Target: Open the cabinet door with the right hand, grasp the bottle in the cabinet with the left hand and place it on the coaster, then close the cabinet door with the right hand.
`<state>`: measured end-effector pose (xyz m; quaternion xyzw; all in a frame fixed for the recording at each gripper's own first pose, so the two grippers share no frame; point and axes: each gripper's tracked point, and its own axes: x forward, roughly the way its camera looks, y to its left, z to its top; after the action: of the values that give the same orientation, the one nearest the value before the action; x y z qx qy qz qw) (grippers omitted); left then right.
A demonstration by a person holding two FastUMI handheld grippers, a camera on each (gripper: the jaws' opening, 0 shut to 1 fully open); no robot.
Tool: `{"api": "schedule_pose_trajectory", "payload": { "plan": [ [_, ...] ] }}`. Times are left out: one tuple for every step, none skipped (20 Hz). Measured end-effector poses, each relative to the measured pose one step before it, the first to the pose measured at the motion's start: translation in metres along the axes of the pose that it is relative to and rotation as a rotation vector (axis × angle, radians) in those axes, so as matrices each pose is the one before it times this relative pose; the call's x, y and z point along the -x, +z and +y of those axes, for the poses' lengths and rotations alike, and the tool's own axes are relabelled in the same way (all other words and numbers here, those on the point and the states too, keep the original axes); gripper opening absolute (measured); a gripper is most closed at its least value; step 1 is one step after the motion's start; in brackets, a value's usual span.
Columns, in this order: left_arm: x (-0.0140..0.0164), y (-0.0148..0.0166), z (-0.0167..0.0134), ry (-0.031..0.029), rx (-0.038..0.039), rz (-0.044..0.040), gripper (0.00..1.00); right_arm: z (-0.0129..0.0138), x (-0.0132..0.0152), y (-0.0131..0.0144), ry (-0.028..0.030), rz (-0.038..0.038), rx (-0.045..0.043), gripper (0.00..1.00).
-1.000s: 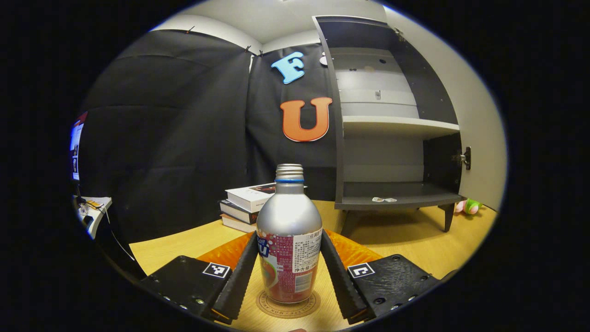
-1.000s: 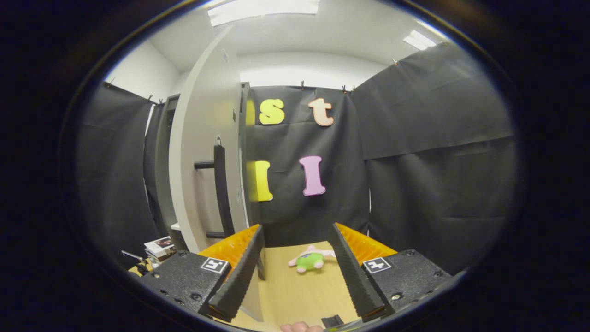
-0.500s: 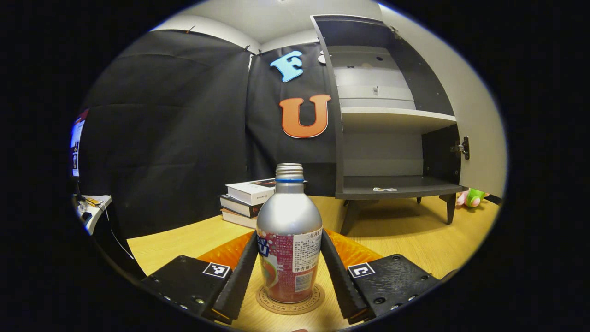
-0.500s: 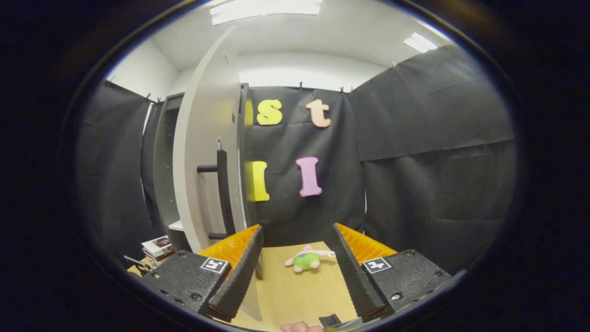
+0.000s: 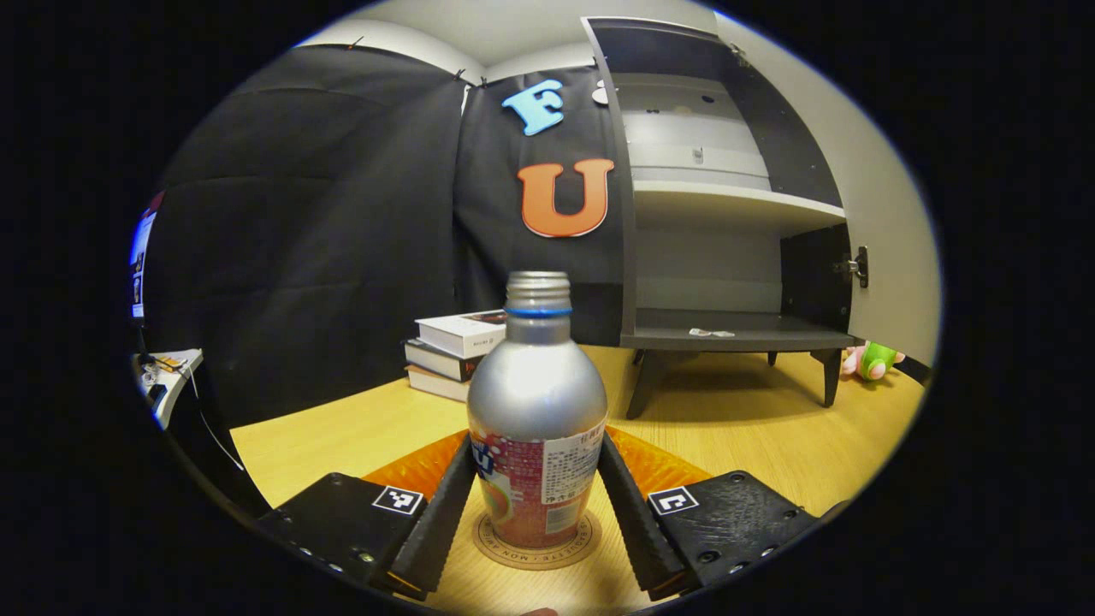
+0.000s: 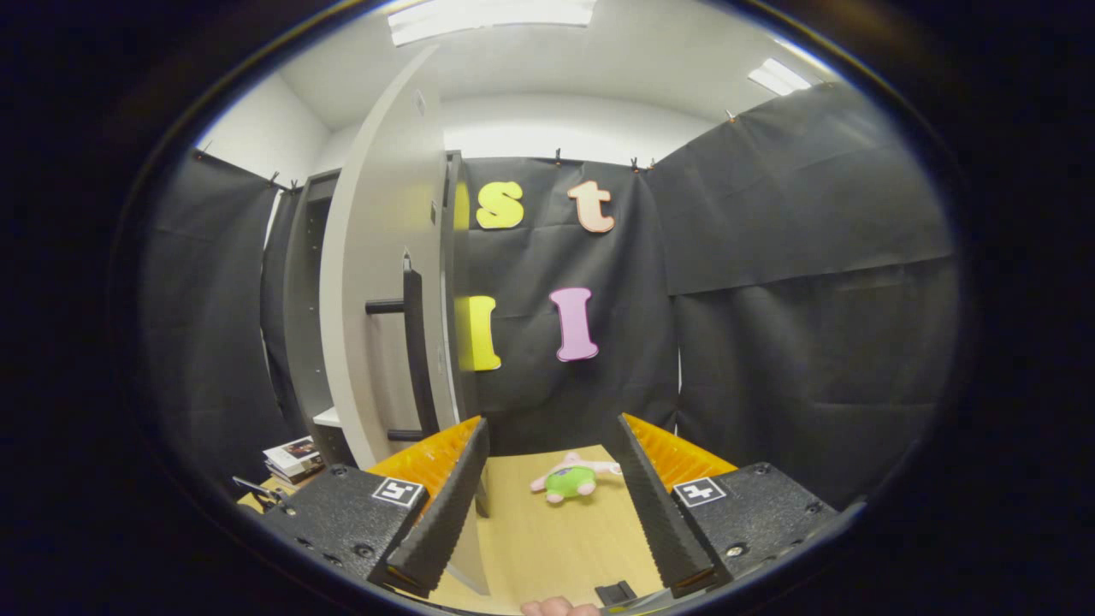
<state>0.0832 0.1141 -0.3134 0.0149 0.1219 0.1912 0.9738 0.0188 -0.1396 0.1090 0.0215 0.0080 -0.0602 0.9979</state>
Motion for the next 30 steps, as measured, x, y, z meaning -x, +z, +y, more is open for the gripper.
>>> {"api": "schedule_pose_trajectory", "payload": {
  "plan": [
    [0.00021, 0.00031, -0.00082, -0.00523, 0.00742, -0.00010, 0.80, -0.00013, 0.00002, -0.00027, -0.00117, 0.00069, 0.00147, 0.92],
    [0.00143, 0.00089, -0.00172, -0.00613, 0.00092, -0.00297, 0.81, -0.00038, -0.00058, -0.00026, -0.00119, 0.00143, 0.00056, 0.92],
    [0.00150, 0.00237, -0.00133, -0.00658, -0.00264, -0.00835, 0.81, 0.00030, -0.00050, -0.00055, -0.00019, 0.00178, -0.00154, 0.92],
    [-0.00047, 0.00302, -0.00072, -0.00752, -0.00715, -0.01101, 0.81, -0.00003, -0.00017, -0.00089, 0.00037, 0.00083, -0.00369, 0.92],
    [0.00006, 0.00266, -0.00163, -0.00617, -0.00408, -0.00907, 0.81, 0.00057, 0.00012, -0.00023, 0.00215, 0.00132, -0.00342, 0.92],
    [0.00143, 0.00288, -0.00314, -0.00989, 0.00070, -0.00786, 0.84, -0.00028, 0.00023, -0.00049, 0.00098, 0.00037, -0.00118, 0.92],
    [0.00075, 0.00339, -0.00102, -0.00475, -0.00071, -0.01162, 0.92, -0.00016, -0.00012, -0.00023, 0.00111, 0.00065, 0.00064, 0.92],
    [0.00041, 0.00194, -0.00126, -0.00433, -0.00387, -0.00358, 0.94, -0.00040, 0.00089, -0.00023, 0.00064, -0.00084, 0.00031, 0.92],
    [0.00079, 0.00346, 0.00003, -0.00178, 0.00146, -0.00905, 0.95, -0.00013, -0.00022, -0.00056, -0.00045, -0.00048, -0.00022, 0.92],
    [0.00005, 0.00450, -0.00054, -0.00275, 0.00044, -0.00856, 0.95, -0.00059, -0.00013, -0.00044, 0.00063, -0.00020, -0.00142, 0.92],
    [0.00005, 0.00554, 0.00207, 0.00286, -0.00119, -0.00894, 0.95, -0.00040, -0.00071, -0.00129, -0.00023, 0.00277, -0.00241, 0.92],
    [-0.00137, 0.00634, 0.00160, 0.00614, -0.00015, -0.01406, 0.95, 0.00002, 0.00066, -0.00105, 0.00075, 0.00072, -0.00440, 0.92],
    [0.00165, 0.00731, 0.00202, 0.00293, 0.00309, -0.00960, 0.95, -0.00045, -0.00038, -0.00019, 0.00137, -0.00166, -0.00455, 0.92],
    [0.00165, 0.00620, 0.00111, -0.00050, 0.00729, -0.00710, 0.95, -0.00092, -0.00015, -0.00113, 0.00044, -0.00232, -0.00353, 0.92],
    [0.00417, 0.00837, 0.00115, -0.00226, 0.00858, -0.00960, 0.95, -0.00092, -0.00045, -0.00110, -0.00213, -0.00138, -0.00098, 0.92],
    [0.00337, 0.00954, 0.00039, -0.00455, 0.00608, -0.01144, 0.95, -0.00209, -0.00021, 0.00021, -0.00472, -0.00239, -0.00016, 0.92],
    [0.00315, 0.01015, -0.00009, -0.00532, 0.00056, -0.00923, 0.95, -0.00160, 0.00019, 0.00035, -0.00098, -0.00505, -0.00275, 0.92],
    [0.00343, 0.01200, 0.00065, -0.00103, -0.00595, -0.00691, 0.95, -0.00141, 0.00075, 0.00047, 0.00376, -0.00587, -0.00562, 0.92],
    [0.00404, 0.01450, 0.00016, -0.00389, -0.00659, -0.00560, 0.94, -0.00004, -0.00024, 0.00107, 0.00807, -0.00719, -0.00505, 0.92],
    [0.00452, 0.01528, -0.00054, -0.00668, -0.00886, 0.00036, 0.94, -0.00168, 0.00003, 0.00137, 0.00396, -0.00843, -0.00197, 0.92],
    [0.00397, 0.02015, -0.00533, -0.02343, 0.00328, -0.01853, 0.94, -0.00155, -0.00063, 0.00174, 0.00213, -0.00897, 0.00347, 0.92],
    [0.00434, 0.02198, -0.00190, -0.01791, -0.00372, -0.02407, 0.94, -0.00139, -0.00238, 0.00068, 0.00373, -0.00589, 0.00776, 0.91],
    [0.00494, 0.02278, 0.00178, -0.00684, -0.01068, -0.02102, 0.94, 0.00042, -0.00308, 0.00072, 0.00528, -0.00351, 0.01093, 0.92],
    [0.00452, 0.01892, 0.00115, -0.00257, -0.02378, -0.01008, 0.94, -0.00099, -0.00405, 0.00089, 0.00255, -0.00405, 0.01204, 0.92],
    [0.00448, 0.01399, 0.00207, -0.00286, -0.02838, 0.00616, 0.94, -0.00008, -0.00403, 0.00053, 0.00361, -0.00261, 0.01155, 0.92],
    [0.00284, 0.01678, -0.00008, -0.00750, -0.02139, -0.00265, 0.94, -0.00021, -0.00433, 0.00180, 0.00039, -0.00713, 0.00721, 0.92],
    [0.00157, 0.01698, -0.00404, -0.02050, -0.00881, -0.00698, 0.94, 0.00103, -0.00444, 0.00217, 0.00800, -0.00444, 0.00942, 0.92],
    [0.00215, 0.01416, -0.00358, -0.02290, -0.00148, 0.00066, 0.94, 0.00245, -0.00586, -0.00067, 0.01223, 0.00423, 0.01329, 0.92],
    [0.00258, 0.01293, -0.00321, -0.02056, 0.00659, -0.00227, 0.94, 0.00236, -0.00657, 0.00142, 0.01166, 0.00574, 0.01240, 0.91],
    [0.00180, 0.01197, -0.00399, -0.02074, 0.01129, -0.00316, 0.94, 0.00227, -0.00759, 0.00204, 0.01006, 0.00804, 0.00871, 0.91]
  ]
}}
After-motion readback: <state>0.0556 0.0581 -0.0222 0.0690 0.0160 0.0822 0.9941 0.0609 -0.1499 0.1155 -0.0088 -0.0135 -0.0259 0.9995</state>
